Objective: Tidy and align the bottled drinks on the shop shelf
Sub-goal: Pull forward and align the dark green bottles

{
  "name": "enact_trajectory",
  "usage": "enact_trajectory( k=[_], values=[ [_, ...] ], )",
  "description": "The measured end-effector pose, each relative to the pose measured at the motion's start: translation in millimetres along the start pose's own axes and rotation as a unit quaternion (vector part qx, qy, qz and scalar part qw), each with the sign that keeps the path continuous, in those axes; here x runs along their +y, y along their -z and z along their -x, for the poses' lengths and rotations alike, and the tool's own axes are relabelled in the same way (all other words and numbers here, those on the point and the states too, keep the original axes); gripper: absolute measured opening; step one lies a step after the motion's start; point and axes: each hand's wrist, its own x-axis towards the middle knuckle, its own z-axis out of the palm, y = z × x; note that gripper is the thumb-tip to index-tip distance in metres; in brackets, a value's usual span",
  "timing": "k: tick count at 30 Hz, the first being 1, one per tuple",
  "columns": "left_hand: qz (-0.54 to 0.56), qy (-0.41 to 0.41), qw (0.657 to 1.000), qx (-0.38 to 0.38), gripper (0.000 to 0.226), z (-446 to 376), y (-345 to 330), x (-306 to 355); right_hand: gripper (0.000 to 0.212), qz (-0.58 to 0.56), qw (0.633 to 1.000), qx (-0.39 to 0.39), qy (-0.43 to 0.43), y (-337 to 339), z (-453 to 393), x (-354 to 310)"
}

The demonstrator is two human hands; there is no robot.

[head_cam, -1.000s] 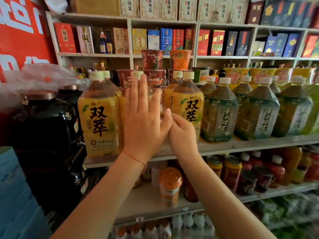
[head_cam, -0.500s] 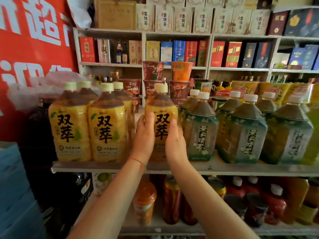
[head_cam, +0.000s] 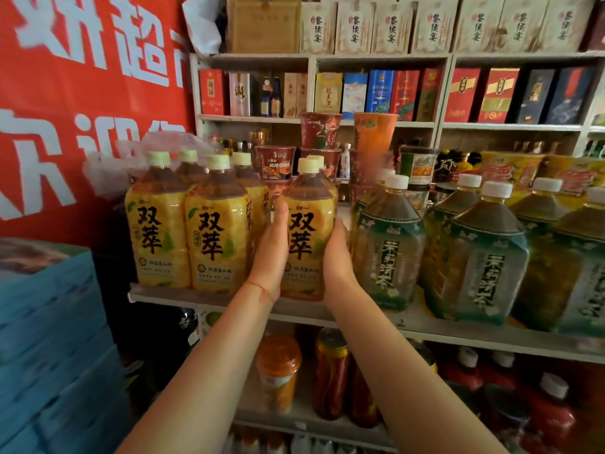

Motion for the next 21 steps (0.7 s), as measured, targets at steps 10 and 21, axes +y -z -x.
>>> enact_trajectory(
  k=[10, 21],
  values=[
    [0.017, -0.007, 0.999, -0.042, 0.118, 15, 19, 1, 0.063, 0.001, 1.000, -0.001, 0.017, 2, 12, 10],
    [-0.419, -0.498, 0.759, 0.012, 0.061, 13, 61, 13, 0.059, 0.006, 0.999, 0.007, 0.051, -7, 5, -4]
  ],
)
